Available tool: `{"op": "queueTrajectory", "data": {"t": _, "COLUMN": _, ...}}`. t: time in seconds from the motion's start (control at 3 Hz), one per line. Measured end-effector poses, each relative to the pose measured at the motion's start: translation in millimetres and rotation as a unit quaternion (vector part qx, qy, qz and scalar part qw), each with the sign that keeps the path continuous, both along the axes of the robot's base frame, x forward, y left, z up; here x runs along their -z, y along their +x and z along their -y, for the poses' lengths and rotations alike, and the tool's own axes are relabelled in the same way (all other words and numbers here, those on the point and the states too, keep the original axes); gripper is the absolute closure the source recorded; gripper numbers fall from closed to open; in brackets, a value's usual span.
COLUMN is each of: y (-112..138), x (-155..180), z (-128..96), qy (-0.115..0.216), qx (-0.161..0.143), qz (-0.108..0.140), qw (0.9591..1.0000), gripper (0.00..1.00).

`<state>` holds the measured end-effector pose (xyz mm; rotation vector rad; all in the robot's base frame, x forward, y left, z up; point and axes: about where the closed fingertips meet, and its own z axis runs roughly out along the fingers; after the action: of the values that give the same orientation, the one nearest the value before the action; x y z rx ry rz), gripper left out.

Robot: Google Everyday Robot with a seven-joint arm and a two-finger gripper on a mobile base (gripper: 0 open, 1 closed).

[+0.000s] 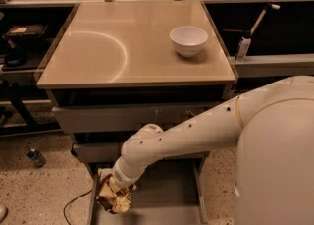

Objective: Place brown chip bag into bottom drawer

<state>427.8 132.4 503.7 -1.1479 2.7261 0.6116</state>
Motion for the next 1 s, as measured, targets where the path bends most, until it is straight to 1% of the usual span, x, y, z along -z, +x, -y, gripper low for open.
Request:
{"op": "queueTrajectory", "data": {"t": 0.33, "y": 15, "x": 24, "z": 4, "qy": -0.003, "qx": 0.055, "qz": -0.012, "qw": 0.9984, "gripper": 1.0}}
{"op": "queueTrajectory", "data": {"t": 0.67, "y": 15, "x": 24, "z": 4, "qy": -0.003, "qx": 0.055, "qz": -0.012, "qw": 0.9984, "gripper": 1.0}}
{"op": "queueTrajectory", "data": {"t": 1.0, "y": 14, "x": 41, "z": -1, "qy": 0.007, "qx": 0.058, "qz": -0.012, "qw": 0.9982, "gripper": 1.0}}
